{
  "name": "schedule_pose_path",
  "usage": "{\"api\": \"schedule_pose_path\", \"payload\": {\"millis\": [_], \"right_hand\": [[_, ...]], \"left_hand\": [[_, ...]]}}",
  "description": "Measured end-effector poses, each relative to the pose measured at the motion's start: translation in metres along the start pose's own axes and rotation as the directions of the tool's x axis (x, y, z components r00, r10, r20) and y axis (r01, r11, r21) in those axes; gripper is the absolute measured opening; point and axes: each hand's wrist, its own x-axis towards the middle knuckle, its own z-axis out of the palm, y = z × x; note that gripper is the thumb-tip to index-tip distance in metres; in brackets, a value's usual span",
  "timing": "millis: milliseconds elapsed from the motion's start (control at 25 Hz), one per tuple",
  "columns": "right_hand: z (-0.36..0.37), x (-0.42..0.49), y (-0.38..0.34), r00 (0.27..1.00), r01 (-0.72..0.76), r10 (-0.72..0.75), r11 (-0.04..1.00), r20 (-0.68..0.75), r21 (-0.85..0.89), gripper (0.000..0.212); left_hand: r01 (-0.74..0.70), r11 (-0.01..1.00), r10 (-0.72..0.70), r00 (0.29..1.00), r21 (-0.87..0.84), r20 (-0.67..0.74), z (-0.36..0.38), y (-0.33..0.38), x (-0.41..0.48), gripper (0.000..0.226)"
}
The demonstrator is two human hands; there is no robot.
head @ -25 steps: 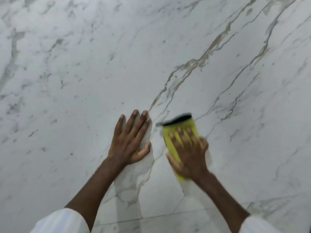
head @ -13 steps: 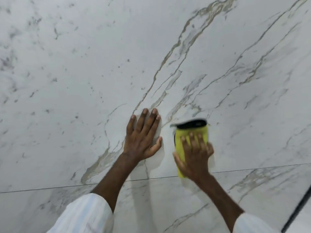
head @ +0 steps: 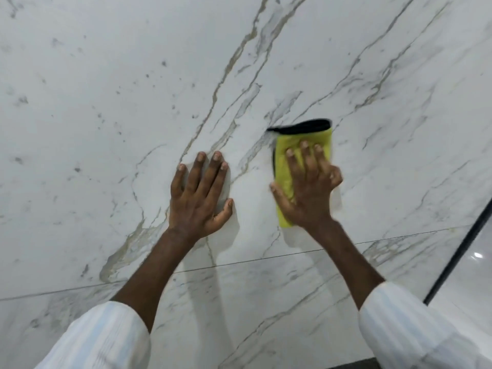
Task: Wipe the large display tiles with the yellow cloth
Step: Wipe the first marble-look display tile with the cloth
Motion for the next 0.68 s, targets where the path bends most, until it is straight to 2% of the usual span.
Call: {"api": "schedule_pose_path", "payload": {"millis": [120,240,360,480,560,680], "right_hand": [[-0.001,-0.026,0.036,0.997,-0.077,0.077,0.996,-0.017,-0.032,0.081],[0.008,-0.127,0.045,0.994,0.031,-0.024,0.998,0.108,-0.063,0.081],[-0.001,-0.188,0.047,0.952,0.147,-0.152,0.988,0.265,0.040,0.071],[-0.008,-0.146,0.063,0.944,0.226,-0.249,0.966,0.216,0.127,0.063],[-0.013,-0.077,0.070,0.966,0.224,-0.238,0.966,0.098,0.130,0.067],[-0.023,0.028,0.077,0.988,0.156,-0.156,0.980,-0.005,0.122,0.067]], "left_hand": [[0.037,0.998,-0.035,0.999,-0.049,0.039,-0.006,0.003,0.004,0.078],[0.120,0.986,-0.113,0.991,-0.114,0.066,-0.015,0.011,0.013,0.072],[0.166,0.981,-0.165,0.986,-0.100,0.015,-0.022,0.032,0.062,0.068],[0.157,0.987,-0.158,0.987,-0.027,-0.031,-0.021,0.043,0.126,0.071],[0.185,0.982,-0.185,0.983,0.037,-0.006,-0.016,0.044,0.142,0.071],[0.207,0.973,-0.209,0.978,0.106,0.008,-0.010,0.049,0.137,0.072]]}}
